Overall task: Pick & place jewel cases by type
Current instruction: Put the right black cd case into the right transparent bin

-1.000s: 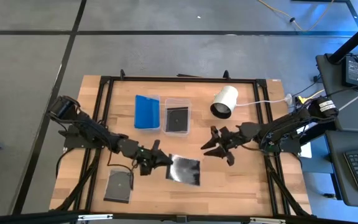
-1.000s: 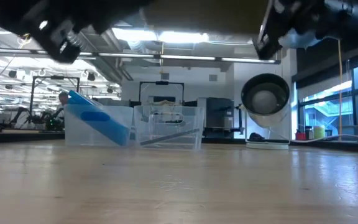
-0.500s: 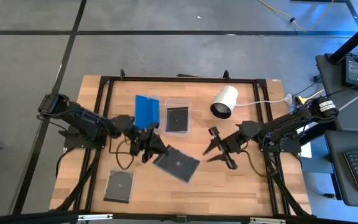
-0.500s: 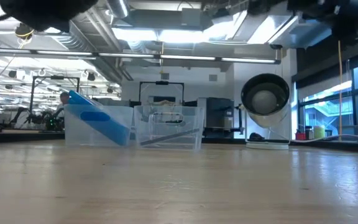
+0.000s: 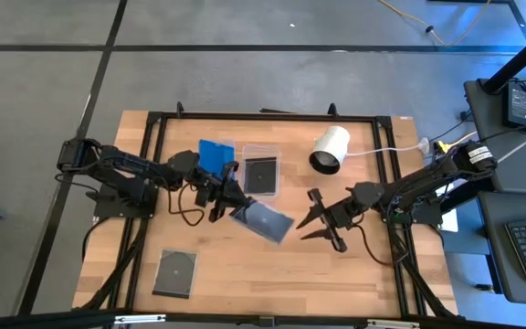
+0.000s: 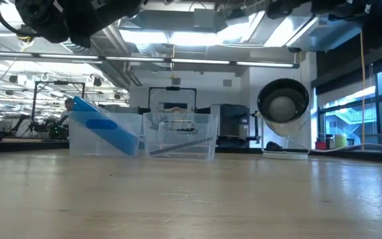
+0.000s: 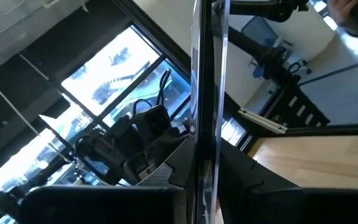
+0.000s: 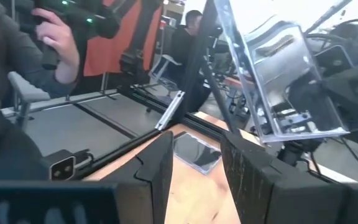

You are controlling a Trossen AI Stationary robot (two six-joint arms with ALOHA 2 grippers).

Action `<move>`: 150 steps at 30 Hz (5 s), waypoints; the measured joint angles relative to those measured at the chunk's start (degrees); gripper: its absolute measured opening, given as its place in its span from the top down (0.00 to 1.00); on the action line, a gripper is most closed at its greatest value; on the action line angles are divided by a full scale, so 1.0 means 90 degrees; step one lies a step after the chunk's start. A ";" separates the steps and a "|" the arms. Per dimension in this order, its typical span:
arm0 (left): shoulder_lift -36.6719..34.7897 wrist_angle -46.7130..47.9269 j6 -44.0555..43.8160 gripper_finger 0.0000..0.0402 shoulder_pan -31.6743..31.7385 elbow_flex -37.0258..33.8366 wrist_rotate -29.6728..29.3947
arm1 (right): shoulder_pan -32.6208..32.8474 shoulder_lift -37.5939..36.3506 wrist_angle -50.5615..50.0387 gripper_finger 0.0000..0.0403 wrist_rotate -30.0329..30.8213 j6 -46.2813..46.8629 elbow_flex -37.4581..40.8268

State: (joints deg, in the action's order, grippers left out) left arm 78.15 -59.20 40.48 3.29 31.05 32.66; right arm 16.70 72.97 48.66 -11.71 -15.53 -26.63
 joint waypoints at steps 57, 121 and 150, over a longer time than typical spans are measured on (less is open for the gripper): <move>-0.0007 0.0056 -0.0195 0.91 -0.0017 0.0000 0.0236 | 0.2698 0.2174 -0.9237 0.66 0.7958 0.2523 -0.5680; -0.0909 0.2171 -0.1150 0.51 0.0351 -0.0556 -0.1005 | 0.2425 0.2300 -0.8739 0.89 0.8207 0.2531 -0.5678; -0.3177 0.3247 -0.3200 0.52 -0.0166 -0.2069 -0.1956 | -0.0231 0.2445 -1.0696 0.89 0.6860 0.2300 -0.5678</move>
State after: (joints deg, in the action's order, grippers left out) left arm 49.56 -29.98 11.68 1.80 12.43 15.06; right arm 14.62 94.98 -47.60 50.03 5.17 -77.73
